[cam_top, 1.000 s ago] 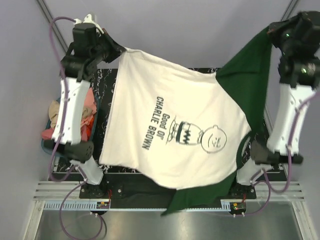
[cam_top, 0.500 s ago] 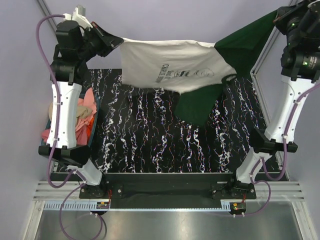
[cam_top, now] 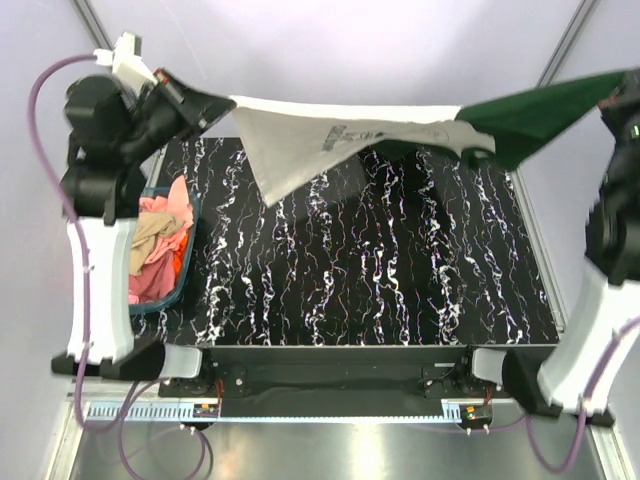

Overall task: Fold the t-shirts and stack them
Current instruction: Flatten the tshirt out

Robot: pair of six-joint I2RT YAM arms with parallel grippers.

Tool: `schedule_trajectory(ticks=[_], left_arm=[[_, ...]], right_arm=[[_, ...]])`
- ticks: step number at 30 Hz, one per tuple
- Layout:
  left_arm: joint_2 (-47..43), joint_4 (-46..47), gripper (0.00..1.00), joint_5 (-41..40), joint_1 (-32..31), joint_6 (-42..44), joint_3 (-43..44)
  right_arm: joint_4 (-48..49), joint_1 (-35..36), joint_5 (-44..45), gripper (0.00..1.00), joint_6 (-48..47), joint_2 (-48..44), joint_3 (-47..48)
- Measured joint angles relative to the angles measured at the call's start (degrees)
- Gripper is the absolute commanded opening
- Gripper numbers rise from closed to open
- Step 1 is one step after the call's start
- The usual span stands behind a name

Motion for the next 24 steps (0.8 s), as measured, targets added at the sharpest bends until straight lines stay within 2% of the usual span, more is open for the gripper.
schedule_trajectory(ticks=[3,6,11,18,21,24], left_arm=[[-6.7,0.3,0.00,1.8,0.0,-1.3,-4.4],[-13.0,0.4,0.00,3.5,0.0,-2.1,-6.0],[-21.4,1.3,0.00,4.6,0.0,-3.6,-5.0],[-26.3,2.8,0.00,4.8,0.0,-5.9,1.3],[-26.4,3.5,0.00,4.3,0.0,-5.7,0.2],[-26.6,5.4,0.00,2.7,0.0,-4.4,-7.9]], right_arm=[[0.1,0.0,1.7,0.00,1.5,-8.5,-4.5],[-0.1,0.0,2.4,0.00,2.4,-15.3,-5.3],[-0.7,0.0,2.6,0.00,2.9,-23.3,2.0],[2.4,0.0,3.8,0.00,1.7,-25.0,13.9],[4.3,0.1,3.9,0.00,0.5,-25.0,13.0],[9.0,0.2,2.8,0.00,-0.8,-24.4,5.7]])
